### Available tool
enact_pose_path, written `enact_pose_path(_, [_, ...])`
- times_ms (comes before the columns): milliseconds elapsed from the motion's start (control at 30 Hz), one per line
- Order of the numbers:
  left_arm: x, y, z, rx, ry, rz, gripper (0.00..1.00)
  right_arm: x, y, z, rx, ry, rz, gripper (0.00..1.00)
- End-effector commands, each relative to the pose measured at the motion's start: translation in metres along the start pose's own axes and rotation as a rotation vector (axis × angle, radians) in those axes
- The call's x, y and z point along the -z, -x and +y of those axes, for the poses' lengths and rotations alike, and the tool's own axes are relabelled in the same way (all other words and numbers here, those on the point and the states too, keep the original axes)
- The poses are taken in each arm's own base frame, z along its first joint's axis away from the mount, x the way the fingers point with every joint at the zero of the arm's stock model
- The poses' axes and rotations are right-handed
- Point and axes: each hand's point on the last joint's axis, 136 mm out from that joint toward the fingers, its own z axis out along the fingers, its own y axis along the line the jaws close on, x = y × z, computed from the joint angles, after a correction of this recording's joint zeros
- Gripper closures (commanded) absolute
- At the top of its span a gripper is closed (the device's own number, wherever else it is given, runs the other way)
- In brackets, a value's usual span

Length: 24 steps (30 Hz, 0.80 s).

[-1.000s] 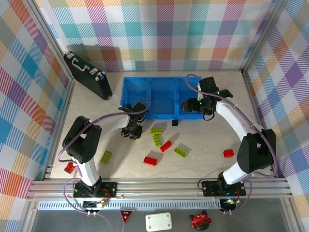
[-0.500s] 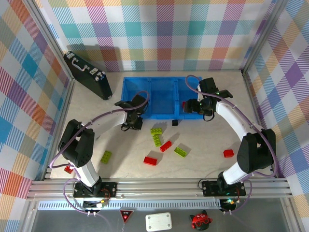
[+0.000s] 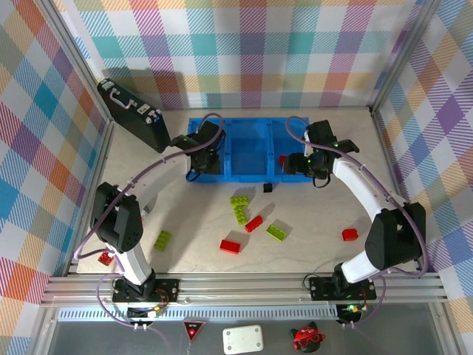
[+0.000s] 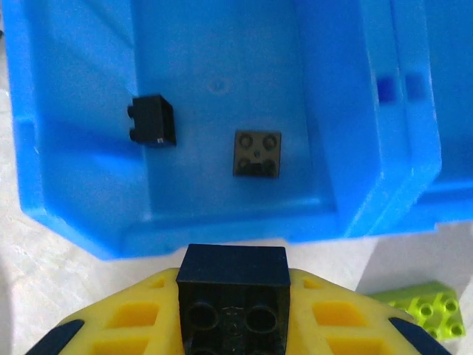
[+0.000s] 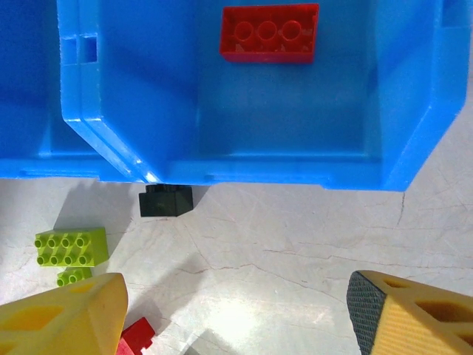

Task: Sort the legos into containers by color
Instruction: Place the lego in the container.

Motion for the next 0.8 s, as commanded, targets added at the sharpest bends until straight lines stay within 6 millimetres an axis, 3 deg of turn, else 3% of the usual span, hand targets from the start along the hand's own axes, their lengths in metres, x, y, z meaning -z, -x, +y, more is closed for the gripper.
enact_pose_path(0, [-0.015, 0.005, 0.002, 0.035, -0.007, 0.048, 0.95, 0.005, -0.01, -0.003, 0.007, -0.015, 0.012, 0.21])
enact_pose_path(433, [-0.065, 0.044, 0.013, 0.101, 0.058, 0.045, 0.94, 0.005, -0.021, -0.007, -0.001, -0.02, 0.025, 0.21])
enact_pose_path(767, [-0.111, 0.05, 0.02, 0.127, 0.092, 0.086, 0.93, 0.008, -0.016, -0.003, 0.005, -0.01, 0.017, 0.21])
